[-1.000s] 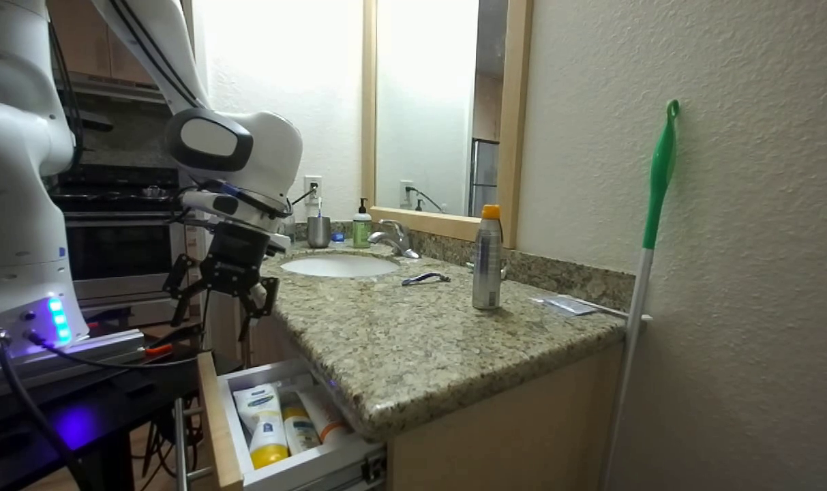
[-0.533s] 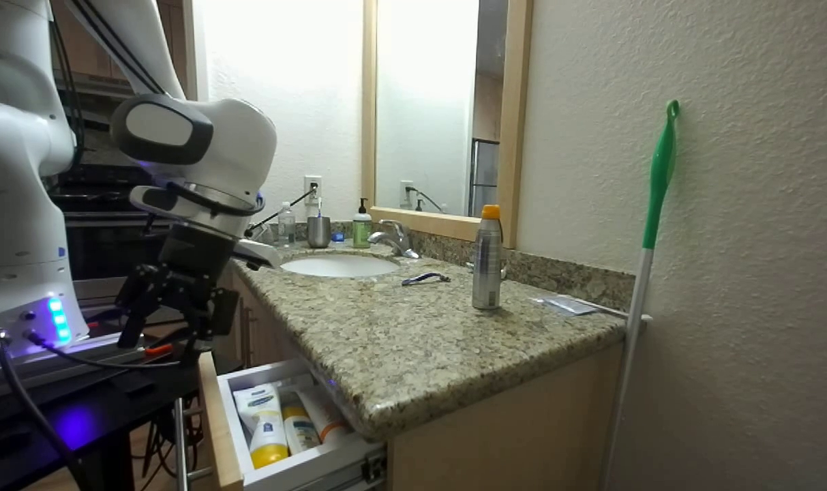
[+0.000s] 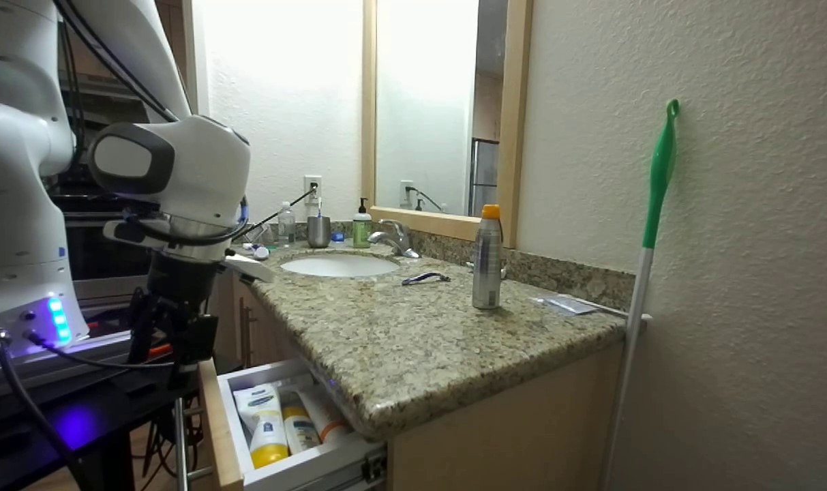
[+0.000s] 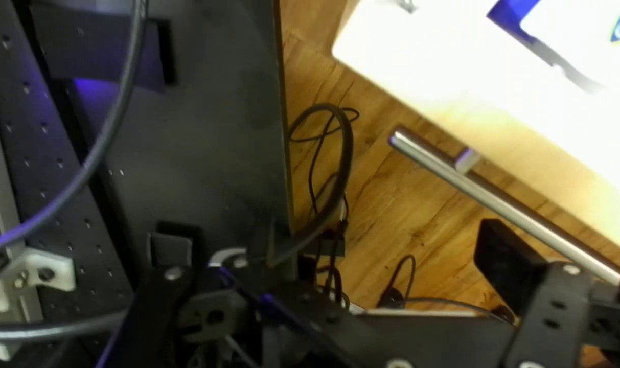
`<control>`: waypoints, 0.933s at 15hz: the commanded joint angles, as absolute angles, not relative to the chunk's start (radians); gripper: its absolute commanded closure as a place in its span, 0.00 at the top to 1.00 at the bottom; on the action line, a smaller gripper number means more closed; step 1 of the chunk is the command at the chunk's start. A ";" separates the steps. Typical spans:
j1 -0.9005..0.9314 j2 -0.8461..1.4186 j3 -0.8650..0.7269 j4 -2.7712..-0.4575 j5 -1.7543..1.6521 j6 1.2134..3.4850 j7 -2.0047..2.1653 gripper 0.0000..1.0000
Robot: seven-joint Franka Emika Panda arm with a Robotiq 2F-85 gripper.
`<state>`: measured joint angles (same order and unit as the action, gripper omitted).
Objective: Close the open drawer
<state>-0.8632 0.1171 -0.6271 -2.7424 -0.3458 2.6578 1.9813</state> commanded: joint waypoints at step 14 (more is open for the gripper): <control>-0.852 0.541 -0.179 -2.616 0.491 3.397 2.058 1.00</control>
<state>-0.8550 0.4297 -0.2328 -2.7180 0.4561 3.3443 1.9815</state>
